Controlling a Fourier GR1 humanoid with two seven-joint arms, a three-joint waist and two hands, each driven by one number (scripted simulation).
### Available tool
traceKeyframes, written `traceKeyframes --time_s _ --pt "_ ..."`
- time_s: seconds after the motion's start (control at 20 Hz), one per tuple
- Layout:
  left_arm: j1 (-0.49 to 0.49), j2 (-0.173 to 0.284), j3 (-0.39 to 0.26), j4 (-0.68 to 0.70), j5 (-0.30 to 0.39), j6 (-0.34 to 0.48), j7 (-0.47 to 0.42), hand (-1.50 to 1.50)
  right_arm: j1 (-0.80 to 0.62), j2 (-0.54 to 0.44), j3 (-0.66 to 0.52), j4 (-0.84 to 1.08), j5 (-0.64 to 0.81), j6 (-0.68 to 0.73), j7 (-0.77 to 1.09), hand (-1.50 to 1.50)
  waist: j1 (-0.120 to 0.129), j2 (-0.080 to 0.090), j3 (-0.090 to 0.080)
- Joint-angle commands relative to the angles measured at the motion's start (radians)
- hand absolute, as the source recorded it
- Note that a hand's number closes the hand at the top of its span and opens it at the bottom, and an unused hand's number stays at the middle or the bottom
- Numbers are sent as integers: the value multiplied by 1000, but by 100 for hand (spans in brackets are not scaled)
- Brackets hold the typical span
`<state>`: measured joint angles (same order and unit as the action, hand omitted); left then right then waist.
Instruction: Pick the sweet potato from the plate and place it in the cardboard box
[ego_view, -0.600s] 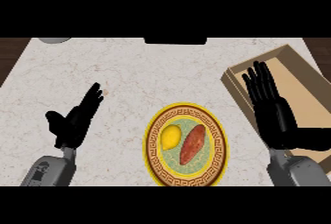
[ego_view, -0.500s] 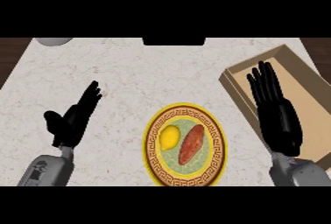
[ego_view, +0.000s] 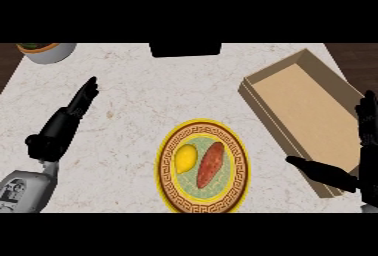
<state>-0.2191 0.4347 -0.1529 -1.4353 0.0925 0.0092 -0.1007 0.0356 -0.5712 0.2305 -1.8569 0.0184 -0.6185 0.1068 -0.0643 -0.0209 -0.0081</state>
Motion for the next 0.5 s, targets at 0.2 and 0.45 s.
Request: traceKeyframes --time_s 0.2,0.45 --pt "10 37 6 -32 -8 -56 -48 0 176 -176 159 -233 440 -34 204 -150 42 14 3" --pt "6 19 -13 -95 -11 -47 17 0 168 -256 210 -370 580 180 510 -150 58 14 1"
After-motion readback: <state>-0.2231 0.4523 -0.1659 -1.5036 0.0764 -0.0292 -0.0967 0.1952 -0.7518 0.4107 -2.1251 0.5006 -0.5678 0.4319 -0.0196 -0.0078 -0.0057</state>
